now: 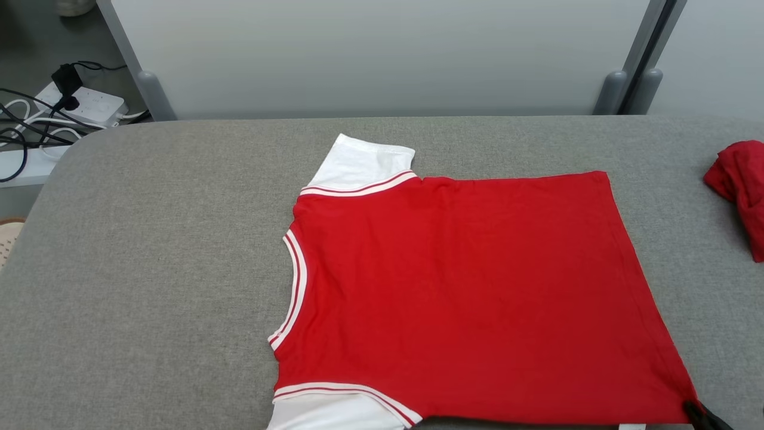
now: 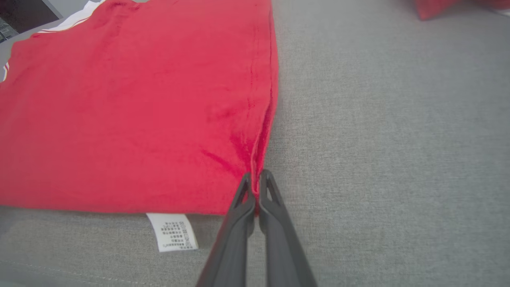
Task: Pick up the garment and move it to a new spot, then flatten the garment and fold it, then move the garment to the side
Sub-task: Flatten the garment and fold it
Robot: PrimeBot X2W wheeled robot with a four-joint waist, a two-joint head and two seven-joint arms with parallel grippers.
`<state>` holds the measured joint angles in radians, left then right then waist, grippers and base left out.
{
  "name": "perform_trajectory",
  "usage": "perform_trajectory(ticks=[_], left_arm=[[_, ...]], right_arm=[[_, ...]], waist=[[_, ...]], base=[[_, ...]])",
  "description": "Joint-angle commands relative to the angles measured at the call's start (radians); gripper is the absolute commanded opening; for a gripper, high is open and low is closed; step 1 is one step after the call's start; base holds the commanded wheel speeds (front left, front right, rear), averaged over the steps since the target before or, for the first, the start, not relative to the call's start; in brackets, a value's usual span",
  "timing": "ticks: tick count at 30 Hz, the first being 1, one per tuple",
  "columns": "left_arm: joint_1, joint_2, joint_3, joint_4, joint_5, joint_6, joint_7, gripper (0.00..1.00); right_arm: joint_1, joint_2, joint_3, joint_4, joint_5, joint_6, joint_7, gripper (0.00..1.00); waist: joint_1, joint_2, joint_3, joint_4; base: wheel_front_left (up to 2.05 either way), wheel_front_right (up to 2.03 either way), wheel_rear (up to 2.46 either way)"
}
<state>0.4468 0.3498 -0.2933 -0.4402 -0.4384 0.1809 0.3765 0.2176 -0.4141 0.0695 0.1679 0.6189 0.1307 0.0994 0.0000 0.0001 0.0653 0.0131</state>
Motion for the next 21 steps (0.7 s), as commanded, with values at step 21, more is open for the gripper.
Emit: perform_trajectory(ticks=[21], left_arm=[[-0.439,-0.105,0.018,0.292,-0.008,-0.064,-0.148,0.00]], right_arm=[[-0.346,-0.011,0.031,0.204,-0.056,0.000,0.098,0.00]], waist=[[0.0000,-0.0001,0.060,0.009]], base=[[0.00,0.00,0.00]])
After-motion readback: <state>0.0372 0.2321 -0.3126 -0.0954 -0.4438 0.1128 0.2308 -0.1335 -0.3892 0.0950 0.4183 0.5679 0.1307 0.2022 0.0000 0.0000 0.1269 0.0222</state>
